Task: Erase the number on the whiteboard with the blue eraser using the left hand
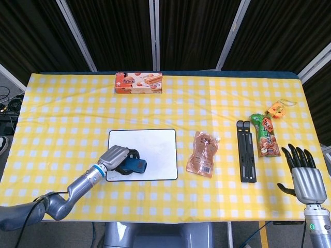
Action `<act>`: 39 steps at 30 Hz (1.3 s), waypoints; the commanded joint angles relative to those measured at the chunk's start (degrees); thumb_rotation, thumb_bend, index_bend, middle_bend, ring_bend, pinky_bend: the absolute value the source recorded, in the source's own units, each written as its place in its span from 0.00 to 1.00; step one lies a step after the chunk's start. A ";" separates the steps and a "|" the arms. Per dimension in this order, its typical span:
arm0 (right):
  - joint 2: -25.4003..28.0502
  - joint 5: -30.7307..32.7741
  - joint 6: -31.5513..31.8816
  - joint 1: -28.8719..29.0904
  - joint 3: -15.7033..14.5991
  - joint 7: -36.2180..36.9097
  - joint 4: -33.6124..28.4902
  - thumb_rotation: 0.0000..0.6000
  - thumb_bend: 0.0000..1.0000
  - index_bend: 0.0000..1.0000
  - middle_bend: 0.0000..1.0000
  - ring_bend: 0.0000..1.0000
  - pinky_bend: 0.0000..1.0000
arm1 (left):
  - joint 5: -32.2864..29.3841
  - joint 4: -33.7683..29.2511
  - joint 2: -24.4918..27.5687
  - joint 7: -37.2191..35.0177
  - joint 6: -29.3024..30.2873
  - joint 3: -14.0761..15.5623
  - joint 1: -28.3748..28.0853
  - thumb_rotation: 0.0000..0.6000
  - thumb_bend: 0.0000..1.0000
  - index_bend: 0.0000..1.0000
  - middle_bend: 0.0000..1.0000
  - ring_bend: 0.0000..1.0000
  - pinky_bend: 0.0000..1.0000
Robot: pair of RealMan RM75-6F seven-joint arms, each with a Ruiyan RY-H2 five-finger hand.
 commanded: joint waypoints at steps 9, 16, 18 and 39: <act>0.25 -0.14 0.19 -0.19 -0.07 0.53 -0.03 1.00 0.00 0.00 0.00 0.00 0.00 | -1.52 -1.87 6.36 1.52 4.27 -2.52 1.20 1.00 0.33 0.56 0.39 0.48 0.53; 0.28 -0.91 0.55 -0.20 -0.30 0.03 -0.79 1.00 0.00 0.00 0.00 0.00 0.00 | -3.42 5.86 8.96 4.81 5.24 -0.63 4.24 1.00 0.33 0.56 0.38 0.48 0.53; 0.20 -1.03 0.49 -0.16 -0.38 -0.19 -0.87 1.00 0.00 0.00 0.00 0.00 0.00 | -3.54 7.98 8.95 3.94 4.92 0.18 5.12 1.00 0.33 0.56 0.38 0.48 0.53; 0.38 -1.33 0.79 -0.03 -0.21 -0.39 -1.68 1.00 0.00 0.00 0.00 0.00 0.00 | -3.75 -0.43 16.60 4.72 19.59 -0.26 14.86 1.00 0.00 0.00 0.00 0.00 0.00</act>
